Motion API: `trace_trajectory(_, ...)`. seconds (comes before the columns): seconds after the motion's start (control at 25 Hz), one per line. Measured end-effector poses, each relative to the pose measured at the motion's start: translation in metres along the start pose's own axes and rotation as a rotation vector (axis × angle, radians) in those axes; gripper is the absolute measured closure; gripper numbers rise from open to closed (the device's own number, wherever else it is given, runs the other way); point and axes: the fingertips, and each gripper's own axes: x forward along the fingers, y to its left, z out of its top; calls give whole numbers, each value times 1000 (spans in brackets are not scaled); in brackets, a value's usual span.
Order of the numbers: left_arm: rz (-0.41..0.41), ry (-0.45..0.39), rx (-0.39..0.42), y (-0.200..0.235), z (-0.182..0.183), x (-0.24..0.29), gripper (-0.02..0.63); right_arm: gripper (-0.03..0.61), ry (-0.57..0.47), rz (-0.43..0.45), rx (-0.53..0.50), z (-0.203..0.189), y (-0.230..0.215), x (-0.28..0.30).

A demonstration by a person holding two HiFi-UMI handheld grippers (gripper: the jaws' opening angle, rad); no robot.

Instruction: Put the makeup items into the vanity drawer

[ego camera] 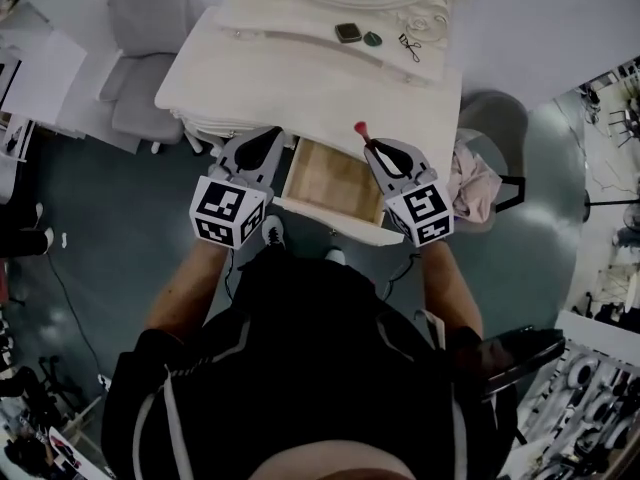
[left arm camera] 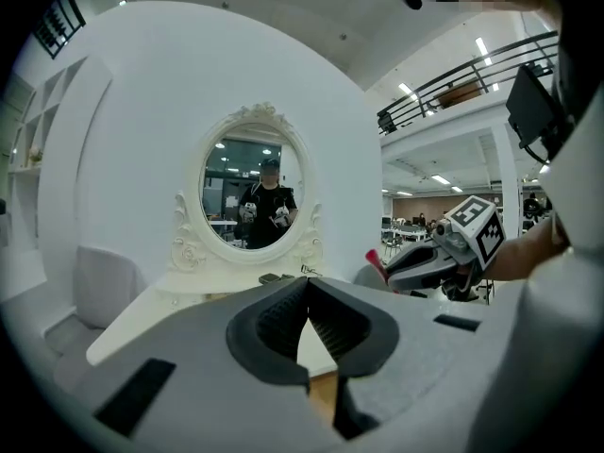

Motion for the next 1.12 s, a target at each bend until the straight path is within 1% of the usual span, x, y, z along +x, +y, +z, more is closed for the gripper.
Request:
trace_trajectory(0.16,1,34,-32,13,-26,5,609,527,57,28,-10,-28,5,27)
trace_trajectory(0.24,8,55,-65,18,-42,4,609,528,79,57,-22,-46,11,43)
trace_trajectory(0.32,7,73,-98,16,-56,4,609,528,112,91,-45,-67,18,59)
trace_trajectory(0.52,13,132,-127,8,-91,5,609,528,220,146,-62,-126,30,79)
trace_trajectory(0.64,43,157,-141,14,-103,2,609,528,272,184,-83,-154,40,91)
trace_trajectory(0.72,83,167,-179,20,-108,3,609,528,305,213,-109,-172,46,99)
trace_trajectory(0.8,94,168,-203,20,-110,4,609,528,334,237,-118,-191,53,106)
trace_trajectory(0.96,72,179,-178,12,-118,5,609,528,380,279,-135,-222,63,121)
trace_trajectory(1.12,91,194,-190,16,-131,-2,609,528,442,341,-170,-257,75,141)
